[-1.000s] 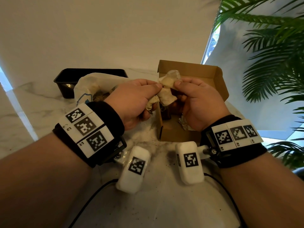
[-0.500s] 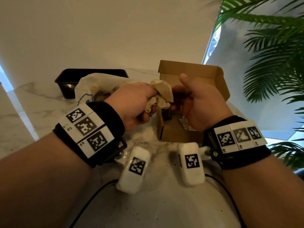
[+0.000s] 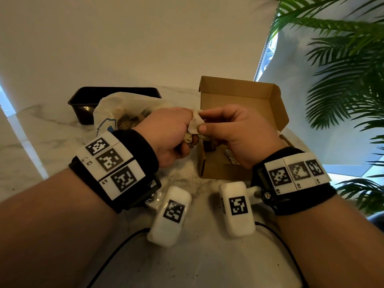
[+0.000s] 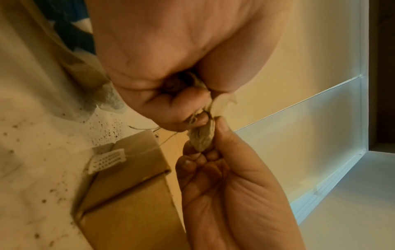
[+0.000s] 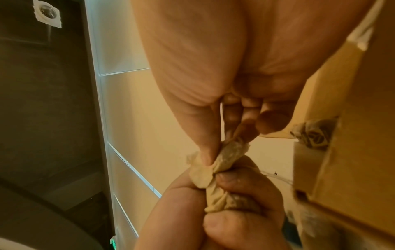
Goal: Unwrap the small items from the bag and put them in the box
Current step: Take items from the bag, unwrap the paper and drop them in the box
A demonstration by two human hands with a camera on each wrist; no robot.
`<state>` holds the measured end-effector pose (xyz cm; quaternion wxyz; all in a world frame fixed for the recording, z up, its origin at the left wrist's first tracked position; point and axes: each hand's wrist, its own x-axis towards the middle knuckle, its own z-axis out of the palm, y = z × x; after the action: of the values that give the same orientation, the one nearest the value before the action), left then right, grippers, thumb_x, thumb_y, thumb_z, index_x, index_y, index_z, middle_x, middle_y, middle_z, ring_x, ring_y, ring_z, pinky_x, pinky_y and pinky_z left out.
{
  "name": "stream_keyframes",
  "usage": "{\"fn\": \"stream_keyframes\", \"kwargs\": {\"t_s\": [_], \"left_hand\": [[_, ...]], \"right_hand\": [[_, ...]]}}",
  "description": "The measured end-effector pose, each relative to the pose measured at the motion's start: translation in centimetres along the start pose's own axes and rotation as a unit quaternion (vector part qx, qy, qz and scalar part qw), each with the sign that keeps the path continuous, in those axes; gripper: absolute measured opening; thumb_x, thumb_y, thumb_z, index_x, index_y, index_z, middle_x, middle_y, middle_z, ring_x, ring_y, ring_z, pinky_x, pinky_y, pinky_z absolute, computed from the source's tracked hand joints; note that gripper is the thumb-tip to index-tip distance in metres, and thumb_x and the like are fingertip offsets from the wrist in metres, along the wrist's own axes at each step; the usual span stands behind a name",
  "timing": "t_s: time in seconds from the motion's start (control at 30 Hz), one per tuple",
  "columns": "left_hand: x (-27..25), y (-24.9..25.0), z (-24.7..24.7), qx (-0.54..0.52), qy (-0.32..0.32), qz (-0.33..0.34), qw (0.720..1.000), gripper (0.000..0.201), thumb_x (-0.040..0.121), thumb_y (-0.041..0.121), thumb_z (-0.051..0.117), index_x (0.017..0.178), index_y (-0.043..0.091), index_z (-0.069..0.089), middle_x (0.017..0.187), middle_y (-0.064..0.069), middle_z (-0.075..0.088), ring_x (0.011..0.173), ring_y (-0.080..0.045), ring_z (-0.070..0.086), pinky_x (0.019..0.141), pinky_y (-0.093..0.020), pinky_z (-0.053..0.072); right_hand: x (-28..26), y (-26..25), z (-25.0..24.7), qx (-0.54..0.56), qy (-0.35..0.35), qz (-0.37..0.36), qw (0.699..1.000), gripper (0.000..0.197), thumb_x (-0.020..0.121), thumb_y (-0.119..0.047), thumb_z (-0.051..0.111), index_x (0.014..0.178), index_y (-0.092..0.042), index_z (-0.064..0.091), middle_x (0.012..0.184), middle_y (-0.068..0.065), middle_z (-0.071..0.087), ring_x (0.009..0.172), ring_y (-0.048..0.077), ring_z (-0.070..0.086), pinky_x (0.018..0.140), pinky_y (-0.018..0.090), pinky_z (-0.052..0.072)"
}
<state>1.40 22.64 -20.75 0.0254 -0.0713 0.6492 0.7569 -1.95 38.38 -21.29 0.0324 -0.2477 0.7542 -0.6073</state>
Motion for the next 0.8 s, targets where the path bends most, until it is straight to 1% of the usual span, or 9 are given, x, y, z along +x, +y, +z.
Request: {"fn": "stream_keyframes", "kwargs": {"t_s": [0.07,0.13,0.23,0.33,0.47,0.57,0.63,0.7,0.8], "left_hand": [[-0.01,-0.05,0.07,0.011,0.000,0.006,1.000,0.017,0.102,0.015,0.048,0.099,0.021,0.063,0.061,0.000,0.057,0.044,-0.008,0.047,0.037,-0.015,0.030],[0.06,-0.13,0.09,0.023,0.011,0.013,1.000,0.015,0.104,0.019,0.050,0.107,0.023,0.064,0.068,-0.002,0.060,0.044,-0.009,0.048,0.037,-0.016,0.031],[0.15,-0.15,-0.01,0.029,0.020,0.020,0.999,0.016,0.107,0.027,0.049,0.106,0.024,0.064,0.071,-0.001,0.061,0.047,-0.009,0.048,0.038,-0.017,0.031],[0.05,-0.10,-0.04,0.032,0.012,0.030,0.999,0.017,0.105,0.034,0.052,0.104,0.023,0.065,0.069,0.000,0.061,0.047,-0.008,0.047,0.039,-0.017,0.030],[0.02,-0.27,-0.13,0.036,-0.003,0.041,0.999,0.020,0.102,0.035,0.059,0.111,0.021,0.068,0.082,-0.005,0.068,0.053,-0.010,0.049,0.036,-0.017,0.031],[0.00,-0.26,-0.19,0.046,-0.013,0.053,0.997,0.021,0.100,0.036,0.062,0.111,0.021,0.071,0.088,-0.008,0.071,0.058,-0.012,0.051,0.037,-0.016,0.030],[0.05,-0.18,-0.15,0.049,-0.005,0.058,0.997,0.020,0.100,0.035,0.062,0.108,0.019,0.070,0.089,-0.011,0.070,0.059,-0.013,0.050,0.037,-0.017,0.030],[0.19,-0.18,-0.19,0.052,0.015,0.061,0.997,0.018,0.100,0.034,0.063,0.104,0.017,0.069,0.090,-0.013,0.066,0.056,-0.013,0.048,0.037,-0.017,0.031],[0.50,-0.31,-0.38,0.053,0.034,0.070,0.996,0.018,0.098,0.032,0.065,0.101,0.015,0.068,0.090,-0.011,0.059,0.052,-0.013,0.046,0.038,-0.019,0.031]], "right_hand": [[-0.03,-0.12,0.09,-0.009,0.012,-0.008,1.000,0.018,0.087,-0.010,0.073,0.104,-0.015,0.076,0.094,0.006,0.078,0.080,0.021,0.071,0.075,0.044,0.059],[0.01,-0.21,0.23,-0.003,0.044,-0.011,0.999,0.010,0.089,-0.012,0.072,0.097,-0.015,0.076,0.089,0.010,0.077,0.071,0.019,0.065,0.061,0.034,0.052],[0.22,-0.01,0.19,0.020,0.082,-0.005,0.996,0.008,0.089,-0.013,0.071,0.089,-0.019,0.076,0.088,0.011,0.076,0.070,0.020,0.063,0.060,0.033,0.051],[0.37,0.20,0.11,0.056,0.086,0.007,0.995,0.013,0.092,-0.010,0.068,0.091,-0.020,0.075,0.088,0.010,0.077,0.071,0.018,0.067,0.060,0.031,0.052],[0.67,0.02,0.04,0.191,0.074,0.037,0.978,0.015,0.095,-0.001,0.060,0.104,-0.008,0.069,0.078,0.006,0.072,0.061,0.014,0.062,0.052,0.027,0.047],[0.69,0.09,0.11,0.207,0.051,0.056,0.975,0.023,0.095,0.001,0.056,0.116,0.001,0.064,0.075,0.006,0.070,0.059,0.015,0.059,0.049,0.025,0.046],[0.70,0.16,0.09,0.207,0.041,0.060,0.976,0.024,0.097,-0.007,0.057,0.119,0.002,0.063,0.078,0.007,0.069,0.061,0.017,0.059,0.049,0.027,0.045],[0.63,0.08,-0.01,0.205,0.032,0.058,0.977,0.031,0.094,-0.028,0.063,0.113,-0.003,0.064,0.080,0.008,0.069,0.065,0.020,0.060,0.052,0.030,0.045],[0.50,0.02,-0.33,0.165,0.025,0.042,0.985,0.052,0.074,-0.049,0.073,0.109,-0.011,0.066,0.086,0.006,0.071,0.068,0.019,0.065,0.057,0.032,0.048]]}}
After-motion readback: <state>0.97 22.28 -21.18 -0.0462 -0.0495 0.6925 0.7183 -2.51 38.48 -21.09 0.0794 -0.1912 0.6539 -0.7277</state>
